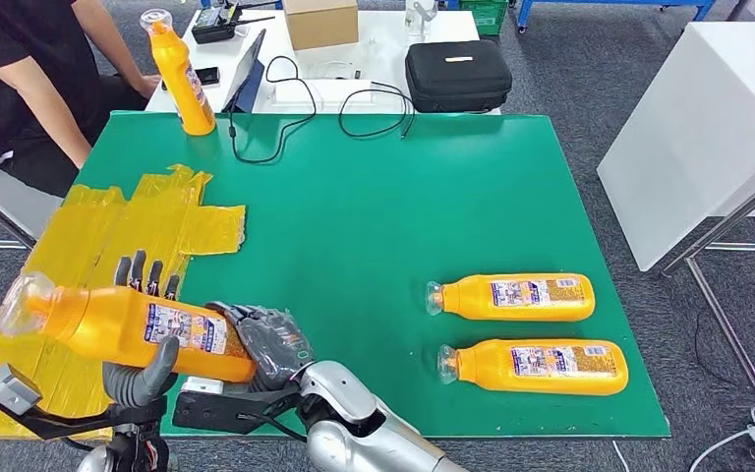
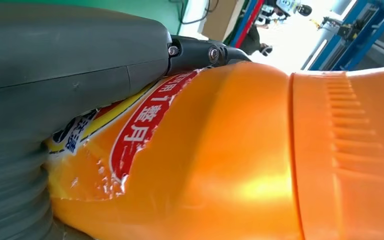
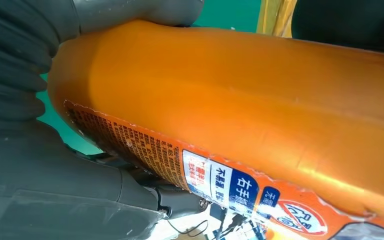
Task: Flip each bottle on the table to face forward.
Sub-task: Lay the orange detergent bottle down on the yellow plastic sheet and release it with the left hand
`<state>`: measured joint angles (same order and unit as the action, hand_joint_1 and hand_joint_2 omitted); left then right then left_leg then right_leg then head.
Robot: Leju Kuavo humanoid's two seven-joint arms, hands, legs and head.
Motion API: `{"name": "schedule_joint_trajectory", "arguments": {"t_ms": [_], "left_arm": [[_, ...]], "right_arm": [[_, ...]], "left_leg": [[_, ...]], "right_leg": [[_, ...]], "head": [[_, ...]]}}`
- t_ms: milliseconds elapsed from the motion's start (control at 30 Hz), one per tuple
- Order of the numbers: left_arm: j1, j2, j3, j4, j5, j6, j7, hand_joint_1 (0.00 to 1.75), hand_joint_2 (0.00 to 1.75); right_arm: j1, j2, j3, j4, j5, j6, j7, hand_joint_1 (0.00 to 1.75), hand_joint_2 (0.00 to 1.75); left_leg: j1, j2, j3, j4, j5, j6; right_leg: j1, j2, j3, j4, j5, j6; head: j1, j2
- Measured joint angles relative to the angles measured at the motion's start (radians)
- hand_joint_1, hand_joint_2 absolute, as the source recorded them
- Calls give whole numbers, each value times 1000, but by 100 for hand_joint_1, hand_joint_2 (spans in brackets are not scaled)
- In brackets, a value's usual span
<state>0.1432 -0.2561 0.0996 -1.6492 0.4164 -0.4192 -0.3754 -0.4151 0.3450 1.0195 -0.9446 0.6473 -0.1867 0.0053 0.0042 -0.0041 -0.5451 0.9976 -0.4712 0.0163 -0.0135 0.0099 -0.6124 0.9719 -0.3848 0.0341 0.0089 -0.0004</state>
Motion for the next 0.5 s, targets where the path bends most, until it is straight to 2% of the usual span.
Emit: {"name": "schedule_joint_trajectory", "arguments": {"t_ms": [33,267,500], "left_arm": [[4,0,6,-3,-1,2,-3,175,175],[23,-3,41,-19,0,7,-8,175,175],[28,-12,58,-22,0,-8,-8,175,175]], "right_arm": [[-4,0,13,4,-5,1,0,175,175],[-29,4,69,17,-21,1,17,175,175],[-35,6,76,36,-12,-14,7,175,175]], "left_leg": [[0,0,0,0,0,0],[0,0,0,0,0,0],[0,0,0,0,0,0]], "right_leg": [[0,0,0,0,0,0],[0,0,0,0,0,0],[0,0,0,0,0,0]], "head": [[0,0],[0,0],[0,0]]}}
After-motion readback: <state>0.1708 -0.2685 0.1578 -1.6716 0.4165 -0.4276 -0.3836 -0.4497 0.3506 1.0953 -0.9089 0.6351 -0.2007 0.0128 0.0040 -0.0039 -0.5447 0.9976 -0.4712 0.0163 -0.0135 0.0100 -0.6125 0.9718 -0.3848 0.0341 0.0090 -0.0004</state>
